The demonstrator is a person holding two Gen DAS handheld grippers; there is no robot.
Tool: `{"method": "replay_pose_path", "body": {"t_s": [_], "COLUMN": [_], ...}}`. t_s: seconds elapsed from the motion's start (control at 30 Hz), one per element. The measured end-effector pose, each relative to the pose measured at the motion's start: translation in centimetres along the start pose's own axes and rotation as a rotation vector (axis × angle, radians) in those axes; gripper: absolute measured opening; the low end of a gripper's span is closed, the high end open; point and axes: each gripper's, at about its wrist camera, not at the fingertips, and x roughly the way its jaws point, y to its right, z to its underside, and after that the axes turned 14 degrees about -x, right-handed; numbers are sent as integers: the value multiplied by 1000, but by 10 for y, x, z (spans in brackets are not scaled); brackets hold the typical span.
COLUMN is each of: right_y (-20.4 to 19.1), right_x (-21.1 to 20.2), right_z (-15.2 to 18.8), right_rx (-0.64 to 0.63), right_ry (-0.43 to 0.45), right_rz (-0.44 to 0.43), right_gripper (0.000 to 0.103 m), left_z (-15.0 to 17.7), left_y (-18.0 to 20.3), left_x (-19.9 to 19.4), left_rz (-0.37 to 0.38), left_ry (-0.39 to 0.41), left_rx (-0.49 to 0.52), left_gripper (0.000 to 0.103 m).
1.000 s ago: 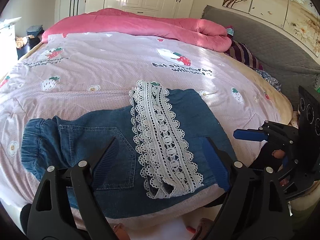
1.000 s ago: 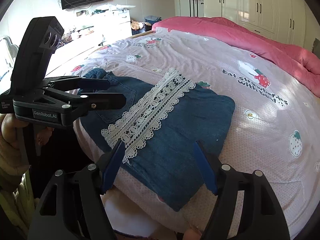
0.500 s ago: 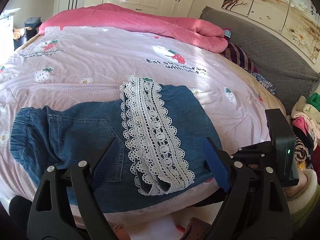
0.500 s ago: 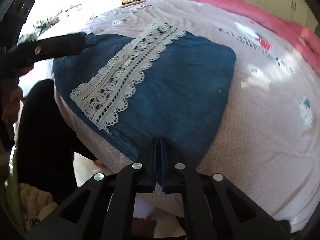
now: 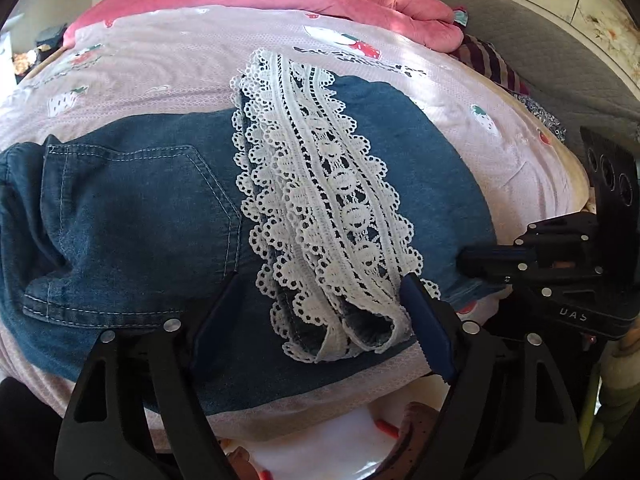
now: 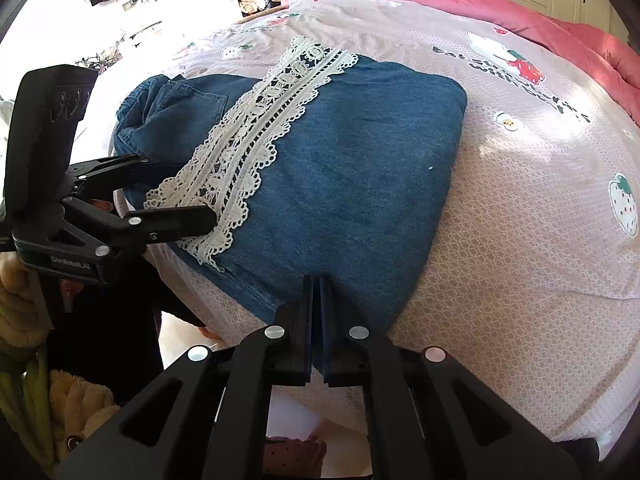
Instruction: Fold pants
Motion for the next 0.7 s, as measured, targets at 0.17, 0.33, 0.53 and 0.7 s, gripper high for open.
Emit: {"method": "replay_pose_path", "body": {"t_s": [0.17,0.33,0.53,0.7], "right_y": [-1,-5,-10,-13], "right_x": [-6,-30,-51,-61], "right_z": [-4,-14,-30,-45], "right_rx": [13,31,35,45], "right_ry": [14,89,161,193], "right_rz": [-10,-23,-25,-33], "right_gripper": [5,22,42,55], "left_z": [-3,-10,-15,-15], "left_y": [-2,-3,-15,-30], "left_x": [-13,-43,-72,-85], "left_rz": [19,-1,-42,-63], "left_ry": [14,96,162,188], "left_rx": [-17,-21,-65,-112], "left_gripper": [74,74,85,88]}}
